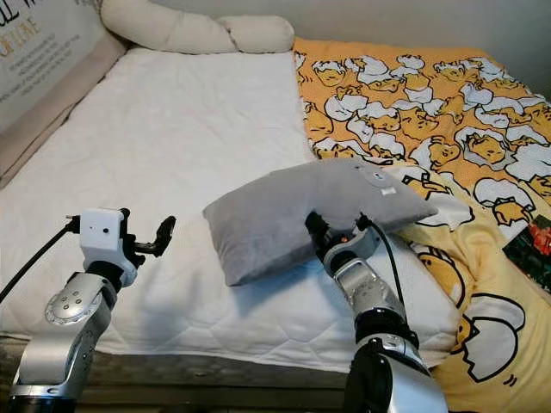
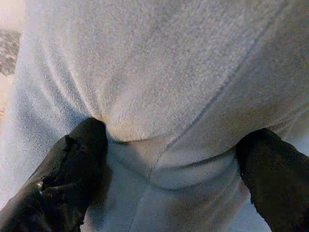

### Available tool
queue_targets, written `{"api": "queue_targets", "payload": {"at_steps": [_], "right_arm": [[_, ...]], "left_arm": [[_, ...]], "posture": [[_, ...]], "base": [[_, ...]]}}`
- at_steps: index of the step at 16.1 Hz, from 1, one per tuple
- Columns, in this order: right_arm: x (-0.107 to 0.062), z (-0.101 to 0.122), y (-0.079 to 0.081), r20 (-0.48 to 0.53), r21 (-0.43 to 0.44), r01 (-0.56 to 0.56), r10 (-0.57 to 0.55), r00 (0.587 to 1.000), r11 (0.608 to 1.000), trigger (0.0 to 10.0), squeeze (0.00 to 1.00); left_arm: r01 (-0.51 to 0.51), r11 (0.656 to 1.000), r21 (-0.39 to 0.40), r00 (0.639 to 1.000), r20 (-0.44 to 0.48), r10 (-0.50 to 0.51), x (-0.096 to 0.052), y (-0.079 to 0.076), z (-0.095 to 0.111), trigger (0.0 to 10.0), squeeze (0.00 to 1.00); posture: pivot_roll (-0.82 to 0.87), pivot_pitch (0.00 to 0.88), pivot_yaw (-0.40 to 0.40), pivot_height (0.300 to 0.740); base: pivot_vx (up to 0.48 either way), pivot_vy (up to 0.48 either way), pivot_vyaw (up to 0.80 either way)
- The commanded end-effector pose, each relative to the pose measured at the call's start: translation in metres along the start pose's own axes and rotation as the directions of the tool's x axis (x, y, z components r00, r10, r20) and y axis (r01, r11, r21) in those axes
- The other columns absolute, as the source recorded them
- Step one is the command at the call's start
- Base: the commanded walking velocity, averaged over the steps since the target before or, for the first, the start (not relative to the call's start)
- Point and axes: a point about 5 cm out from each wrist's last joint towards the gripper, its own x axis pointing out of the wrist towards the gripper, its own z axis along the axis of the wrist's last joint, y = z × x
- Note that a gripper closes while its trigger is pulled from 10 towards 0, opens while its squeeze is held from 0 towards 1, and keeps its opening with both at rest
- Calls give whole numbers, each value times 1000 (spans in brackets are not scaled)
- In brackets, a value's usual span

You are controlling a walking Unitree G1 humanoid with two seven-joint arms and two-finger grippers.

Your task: Clean up the room

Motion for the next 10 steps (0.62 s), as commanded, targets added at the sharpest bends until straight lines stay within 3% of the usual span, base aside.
{"api": "queue_targets", "payload": {"at_steps": [1, 6, 8, 10], "right_arm": [[2, 0, 4, 26, 32, -45, 44, 999, 998, 118, 0], [0, -4, -5, 38, 33, -11, 10, 999, 999, 0, 0], [1, -13, -5, -24, -57, 0, -1, 1000, 998, 0, 0], [2, -14, -5, -26, -81, 31, -33, 999, 996, 0, 0]], "left_arm": [[19, 1000, 18, 1000, 25, -19, 3, -2, 9, 10000, 0], [32, 999, 27, 999, 30, -32, 4, -3, 10, 10000, 0], [31, 999, 29, 999, 28, -32, 4, -2, 10, 10000, 0], [30, 999, 28, 999, 28, -31, 4, -2, 10, 10000, 0]], "posture": [[63, 0, -2, 740], [65, 0, 0, 740], [66, 0, -2, 740], [67, 0, -4, 740]], "base": [[0, 0, 0], [0, 0, 0], [0, 0, 0], [0, 0, 0]]}}
